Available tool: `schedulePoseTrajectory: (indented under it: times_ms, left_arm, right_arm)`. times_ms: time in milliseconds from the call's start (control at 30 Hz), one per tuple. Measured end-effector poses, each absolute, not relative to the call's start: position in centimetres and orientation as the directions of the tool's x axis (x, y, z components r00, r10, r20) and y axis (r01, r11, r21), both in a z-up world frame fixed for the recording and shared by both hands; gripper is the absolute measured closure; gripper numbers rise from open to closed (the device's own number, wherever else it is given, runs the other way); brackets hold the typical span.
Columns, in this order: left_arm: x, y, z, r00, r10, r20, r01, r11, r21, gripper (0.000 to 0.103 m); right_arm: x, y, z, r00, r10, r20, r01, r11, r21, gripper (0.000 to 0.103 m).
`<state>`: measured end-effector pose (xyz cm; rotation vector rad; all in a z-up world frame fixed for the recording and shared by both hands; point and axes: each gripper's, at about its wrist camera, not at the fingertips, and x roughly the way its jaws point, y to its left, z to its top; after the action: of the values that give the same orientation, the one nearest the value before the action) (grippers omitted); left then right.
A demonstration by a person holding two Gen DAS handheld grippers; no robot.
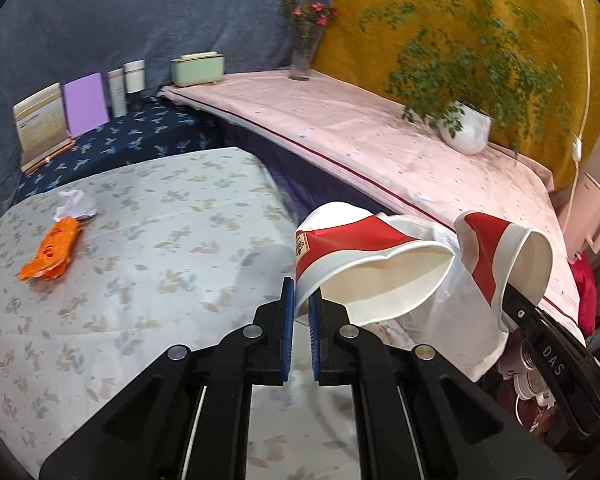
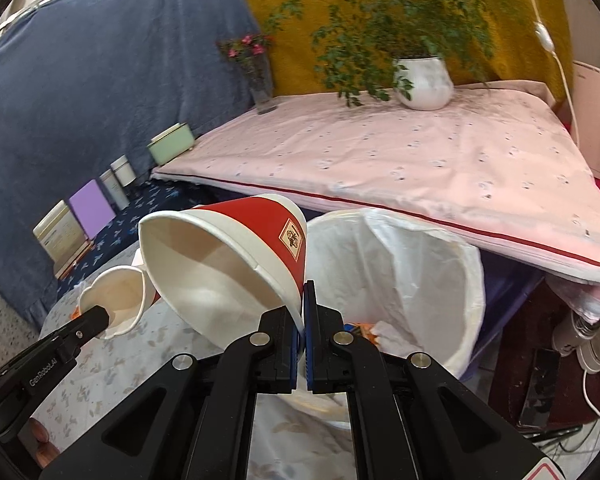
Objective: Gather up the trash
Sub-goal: 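Carry both paper cups in the tools over the bin, then open both tools to drop the paper cups into the bin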
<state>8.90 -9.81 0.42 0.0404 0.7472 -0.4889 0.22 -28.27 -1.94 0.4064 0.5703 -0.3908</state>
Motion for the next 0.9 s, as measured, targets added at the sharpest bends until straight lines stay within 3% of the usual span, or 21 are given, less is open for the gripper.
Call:
schedulePoseTrajectory:
  times_ms: [600,667,733,900]
  left_arm:
    - [9.0,-17.7,-2.1,0.503,-0.503,-0.703,0.560,0.809,-0.178,0.092]
    - [9.1,-17.8,-2.3,0.503,-0.500,-0.705,0.553,0.813,-0.182,0.068]
    - [9.0,-17.4,-2.3,0.528,-0.487,-0.696,0.534,0.827,-0.174,0.055]
    - [9.5,-16.4,-2.5,0.540,-0.470,-0.699,0.508,0.844,-0.175,0.050]
  right_arm:
    - [-1.6,-33.2,-3.5,0.739,-0.289,-0.608,0.538,0.796,0.276,0.100]
    - [-1.5,-33.3,-3.7,0.737,-0.288,-0.611,0.541,0.794,0.278,0.100]
    - [-1.3,-33.3,-3.7,0.735,-0.287,-0.614,0.541,0.794,0.276,0.100]
    - [-0.8,-33.2,-4.0,0.732,-0.279,-0.621,0.537,0.797,0.276,0.100]
